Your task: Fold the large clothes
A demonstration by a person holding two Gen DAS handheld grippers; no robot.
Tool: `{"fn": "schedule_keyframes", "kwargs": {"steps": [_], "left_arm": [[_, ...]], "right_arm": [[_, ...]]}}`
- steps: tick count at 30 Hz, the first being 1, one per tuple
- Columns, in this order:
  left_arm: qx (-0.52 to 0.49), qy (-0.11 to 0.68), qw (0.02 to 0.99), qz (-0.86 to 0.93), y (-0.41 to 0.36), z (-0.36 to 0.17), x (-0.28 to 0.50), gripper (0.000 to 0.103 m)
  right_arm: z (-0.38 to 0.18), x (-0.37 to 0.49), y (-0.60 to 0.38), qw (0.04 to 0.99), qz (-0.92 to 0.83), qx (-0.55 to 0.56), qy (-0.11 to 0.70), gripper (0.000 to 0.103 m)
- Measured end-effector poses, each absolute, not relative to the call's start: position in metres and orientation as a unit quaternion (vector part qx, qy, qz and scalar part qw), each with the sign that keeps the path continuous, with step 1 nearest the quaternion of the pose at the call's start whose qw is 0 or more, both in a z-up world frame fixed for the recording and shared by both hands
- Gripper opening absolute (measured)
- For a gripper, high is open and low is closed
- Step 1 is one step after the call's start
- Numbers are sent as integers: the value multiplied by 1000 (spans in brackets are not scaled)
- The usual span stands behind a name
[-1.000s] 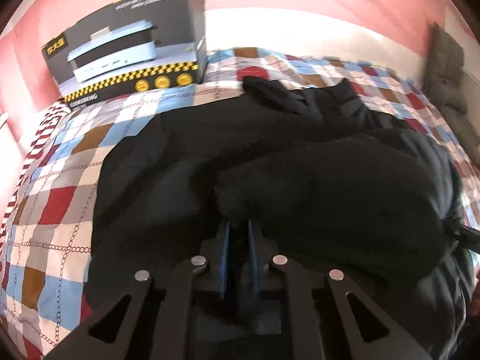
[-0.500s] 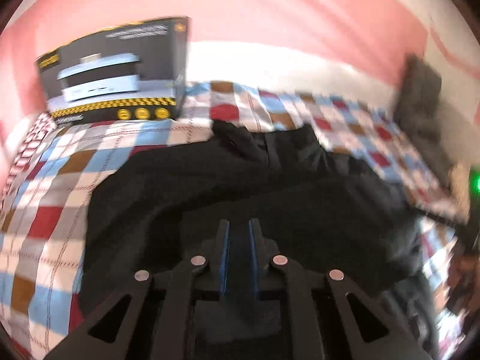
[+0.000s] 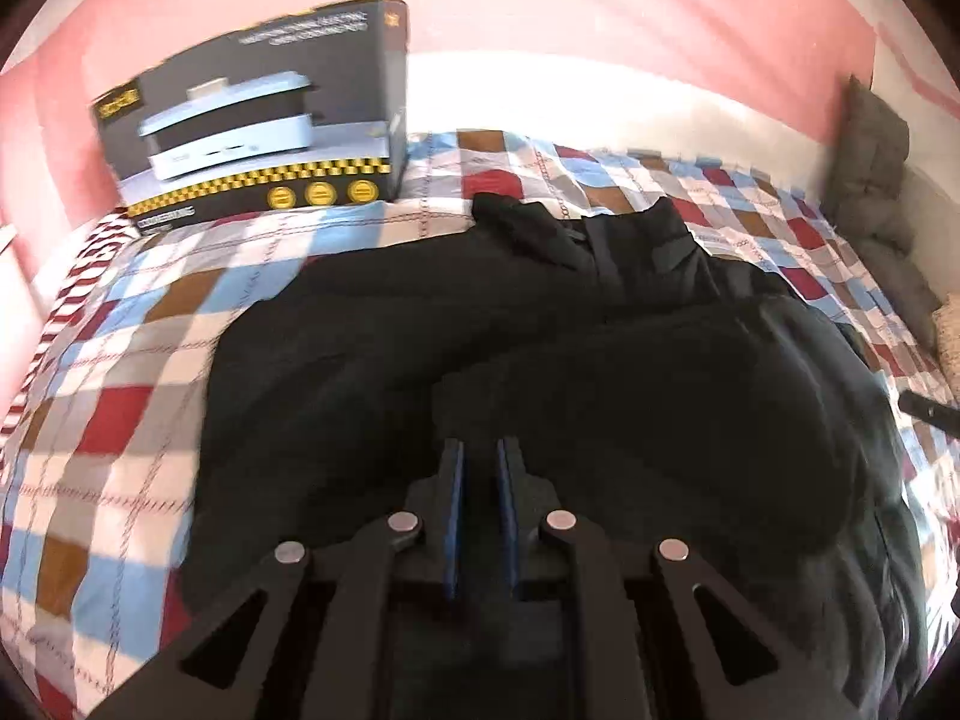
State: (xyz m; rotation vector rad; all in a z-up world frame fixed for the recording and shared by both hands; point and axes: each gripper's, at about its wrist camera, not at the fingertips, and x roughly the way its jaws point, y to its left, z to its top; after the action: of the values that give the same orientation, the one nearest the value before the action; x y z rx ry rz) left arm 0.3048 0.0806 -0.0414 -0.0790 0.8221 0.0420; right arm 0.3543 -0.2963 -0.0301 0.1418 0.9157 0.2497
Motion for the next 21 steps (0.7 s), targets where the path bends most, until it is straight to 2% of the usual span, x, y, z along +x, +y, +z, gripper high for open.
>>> {"fn": "schedule_keyframes", "kwargs": {"steps": [6,12,14,15,16,21], "left_arm": [[-38,459,887,45,89,-78,311,14],[-45,442,895,43,87,-47,279,13],[-55,435,898,37,86,-33,256,13],[-60,433,899,33,83,-29,246,13],[-64,431,900,27,81,-23,232,13],[-57,419,906,16,66,-1,172,14]], "right_arm": [[-71,351,-291,856,112,61,502,25],[-41,325,-294,868,110,59,480,25],[-26,304,-295,878,116,53,462,31],[-17,291,-296,882,120,54,452,40],[-10,279,-296,885,125,56,445,45],[17,223,-294,897,128,48,420,45]]}}
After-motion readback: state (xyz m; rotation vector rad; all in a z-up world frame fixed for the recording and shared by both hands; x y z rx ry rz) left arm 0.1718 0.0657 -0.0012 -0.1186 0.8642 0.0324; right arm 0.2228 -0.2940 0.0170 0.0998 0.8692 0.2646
